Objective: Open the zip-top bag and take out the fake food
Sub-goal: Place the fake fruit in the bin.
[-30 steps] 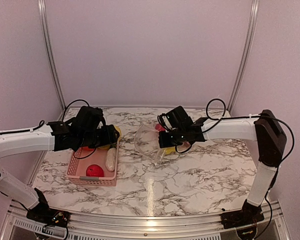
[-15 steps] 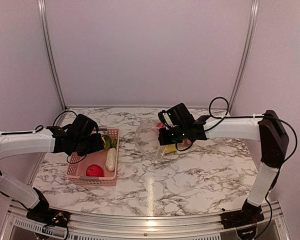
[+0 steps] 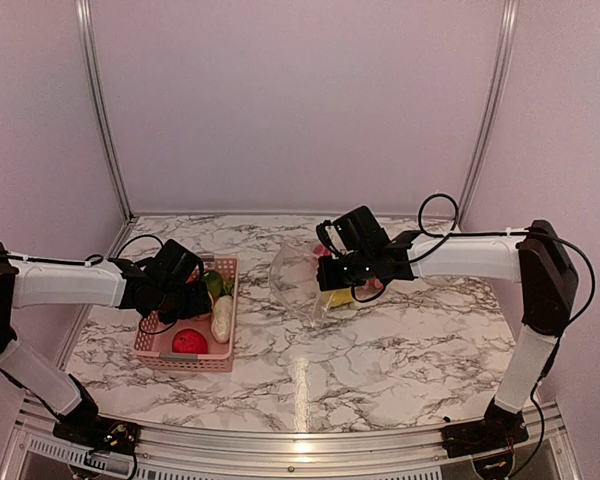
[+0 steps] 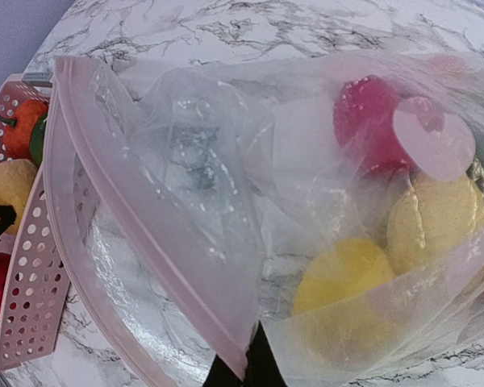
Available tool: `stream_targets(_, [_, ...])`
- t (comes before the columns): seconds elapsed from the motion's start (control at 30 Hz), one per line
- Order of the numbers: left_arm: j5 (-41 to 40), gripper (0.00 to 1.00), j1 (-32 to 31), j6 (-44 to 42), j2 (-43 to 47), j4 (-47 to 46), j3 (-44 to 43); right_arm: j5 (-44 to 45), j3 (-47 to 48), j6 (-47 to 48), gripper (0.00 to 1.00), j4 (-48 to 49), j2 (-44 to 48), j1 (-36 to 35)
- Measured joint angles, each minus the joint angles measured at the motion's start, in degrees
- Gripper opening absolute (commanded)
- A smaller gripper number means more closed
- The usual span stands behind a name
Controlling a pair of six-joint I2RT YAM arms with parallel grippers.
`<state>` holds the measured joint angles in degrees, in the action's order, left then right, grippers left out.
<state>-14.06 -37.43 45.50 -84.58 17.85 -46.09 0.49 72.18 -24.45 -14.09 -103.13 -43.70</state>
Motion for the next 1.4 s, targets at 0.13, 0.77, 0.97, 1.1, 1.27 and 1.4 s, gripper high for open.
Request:
stream_targets(0.13, [0.7,0.65,0.0,-0.1,-1.6,-0.4,0.0,0.0,0.0,0.1,0.0,0.0,0.0,0.0])
stream_targets(0.77, [1.6,0.9,0.3,-1.1,-2.5,-1.3,0.1,0.0,0.2,0.5,0.0,-0.2,0.1,-0.1])
stream_targets(0.97, [1.5,0.93,0.3,-1.5,-2.3,-1.2,0.1,0.0,0.3,0.5,0.0,-0.5,0.3,-0.2])
stream_targets(1.1, [1.1,0.95,0.3,-1.9,-1.2,-1.1,-0.1,0.0,0.3,0.5,0.0,-0.5,0.5,-0.3])
stream_targets(1.27, [0.1,0.96,0.3,-2.4,0.0,-0.7,-0.9,0.0,0.3,0.5,0.0,-0.6,0.5,-0.4])
stream_targets(1.4, [-0.6,0.96,0.3,-2.9,0.8,0.3,-1.9,0.0,0.3,0.5,0.0,-0.6,0.5,-0.4])
